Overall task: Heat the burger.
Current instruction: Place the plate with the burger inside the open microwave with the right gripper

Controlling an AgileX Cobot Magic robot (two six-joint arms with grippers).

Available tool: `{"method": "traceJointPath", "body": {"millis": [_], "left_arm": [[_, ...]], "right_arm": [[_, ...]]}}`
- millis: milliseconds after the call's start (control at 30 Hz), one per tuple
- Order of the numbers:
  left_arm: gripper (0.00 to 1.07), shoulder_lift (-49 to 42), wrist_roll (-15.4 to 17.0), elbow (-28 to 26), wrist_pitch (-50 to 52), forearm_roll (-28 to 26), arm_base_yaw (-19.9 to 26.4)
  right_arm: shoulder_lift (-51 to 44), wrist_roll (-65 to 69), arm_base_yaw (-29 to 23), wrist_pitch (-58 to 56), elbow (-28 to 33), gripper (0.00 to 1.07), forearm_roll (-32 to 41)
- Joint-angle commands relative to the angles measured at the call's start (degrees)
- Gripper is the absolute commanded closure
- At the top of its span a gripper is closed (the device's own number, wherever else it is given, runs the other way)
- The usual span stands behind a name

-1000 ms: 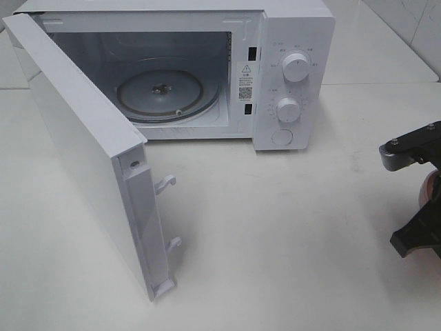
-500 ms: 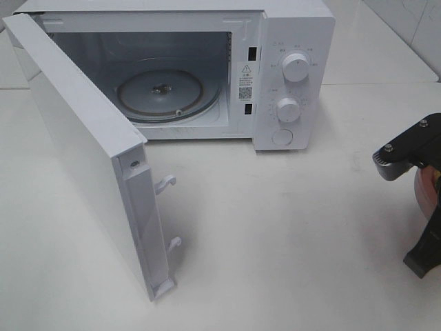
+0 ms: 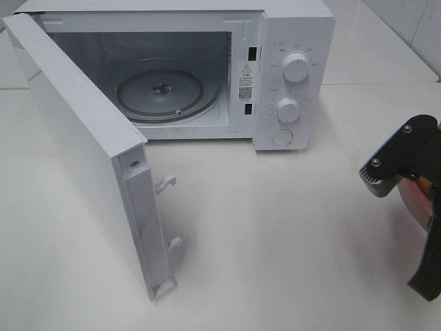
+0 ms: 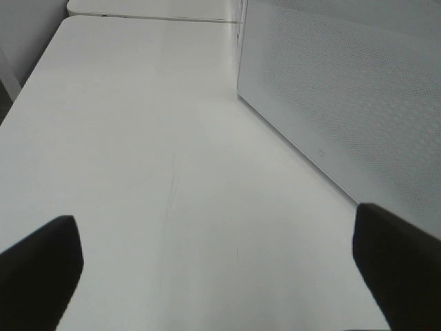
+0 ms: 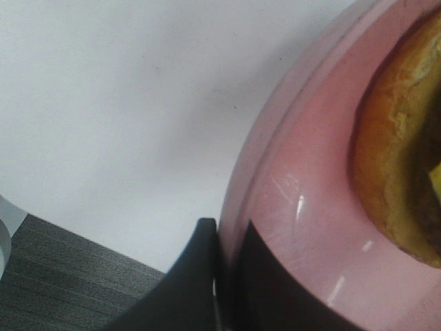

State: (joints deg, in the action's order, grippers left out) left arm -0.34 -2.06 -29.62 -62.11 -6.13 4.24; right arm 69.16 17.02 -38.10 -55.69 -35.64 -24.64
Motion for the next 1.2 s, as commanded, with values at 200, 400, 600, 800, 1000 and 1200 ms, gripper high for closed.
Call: {"method": "traceJointPath", "body": {"millis": [200,400,600,800,1000,1200], "left_arm": [[0.07,-0.29,0.0,0.06,0.74,-0.4,-0.29],[0.07,-0.29,0.0,0.06,0.74,-0.4,-0.29],[0.07,-0.29,0.0,0.06,0.74,-0.4,-0.29],[0.07,-0.29,0.0,0.06,0.74,-0.4,-0.29],[0.07,-0.29,0.0,0.06,0.74,-0.4,-0.29],[0.07,-0.29,0.0,0.06,0.74,-0.4,-0.29]], "right_arm": [[-1.38,-0.23,-5.44,-1.26,0.06,1.07,-3.38],[-1.43,-2.64,-9.91,-1.32,0.06,1.07,-3.38],[-1.43,-4.41,-13.98,-1.2,0.06,1.07,-3.95],[-1.43,-7.33,-18.11,-1.15,0.06,1.07,-4.41],[-1.43,-10.89,-20.57,-0.46,0.06,1.07,-5.04],[-1.43,-14.55,-20.74,0.8,0.06,1.07,-6.25]]}}
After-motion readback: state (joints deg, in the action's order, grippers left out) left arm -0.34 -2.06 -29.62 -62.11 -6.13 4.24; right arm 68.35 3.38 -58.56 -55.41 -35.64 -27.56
